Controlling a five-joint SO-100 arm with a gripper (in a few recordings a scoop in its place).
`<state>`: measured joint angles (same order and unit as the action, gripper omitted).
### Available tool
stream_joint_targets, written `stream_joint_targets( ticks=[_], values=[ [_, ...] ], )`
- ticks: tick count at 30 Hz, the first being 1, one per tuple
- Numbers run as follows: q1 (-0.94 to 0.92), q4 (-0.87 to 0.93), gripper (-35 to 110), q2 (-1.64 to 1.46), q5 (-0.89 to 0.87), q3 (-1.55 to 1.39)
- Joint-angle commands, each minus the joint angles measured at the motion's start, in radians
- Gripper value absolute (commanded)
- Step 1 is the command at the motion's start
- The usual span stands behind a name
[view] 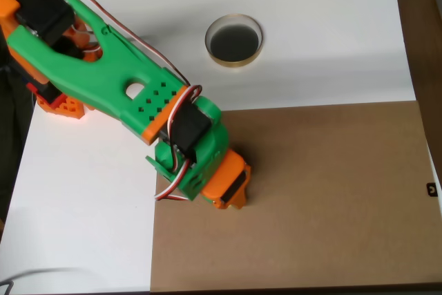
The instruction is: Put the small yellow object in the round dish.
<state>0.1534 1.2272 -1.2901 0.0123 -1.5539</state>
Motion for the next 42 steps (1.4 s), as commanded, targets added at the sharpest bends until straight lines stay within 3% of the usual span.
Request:
stream_joint_targets(
  ticks=[1, 27, 42],
  values=[
    [0.029, 0.025, 0, -0.117, 0.037, 0.071],
    [0.356, 0.218, 0, -0.325, 0.193, 0.127],
    [0.724, 0.25, 0, -0.54, 0.167, -0.049]
  ],
)
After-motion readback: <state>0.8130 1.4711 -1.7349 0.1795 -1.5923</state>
